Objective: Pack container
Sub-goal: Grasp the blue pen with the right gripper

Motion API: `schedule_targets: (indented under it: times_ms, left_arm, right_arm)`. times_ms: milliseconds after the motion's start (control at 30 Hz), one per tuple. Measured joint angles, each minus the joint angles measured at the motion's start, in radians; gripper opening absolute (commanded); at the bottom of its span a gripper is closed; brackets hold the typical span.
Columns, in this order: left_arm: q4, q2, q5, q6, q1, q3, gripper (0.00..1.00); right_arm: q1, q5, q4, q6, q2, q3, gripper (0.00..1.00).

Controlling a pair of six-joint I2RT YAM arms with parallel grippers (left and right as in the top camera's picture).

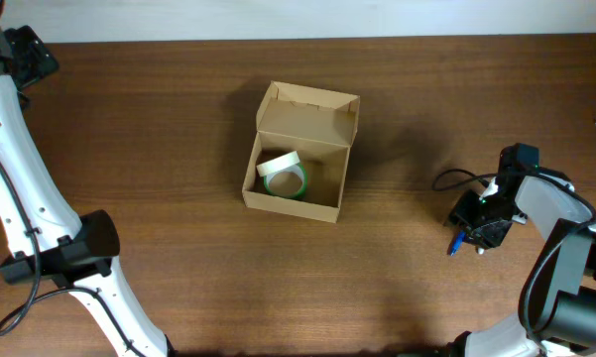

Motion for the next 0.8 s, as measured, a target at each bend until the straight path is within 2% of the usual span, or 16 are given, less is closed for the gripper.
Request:
schedule_targets:
  times_ms: [800]
  left_arm:
    - [0.000, 0.000, 0.000, 0.000, 0.000, 0.000, 1.00]
  right_arm:
    - [0.000, 0.129, -0.060, 0.015, -0.001, -0.013, 0.50]
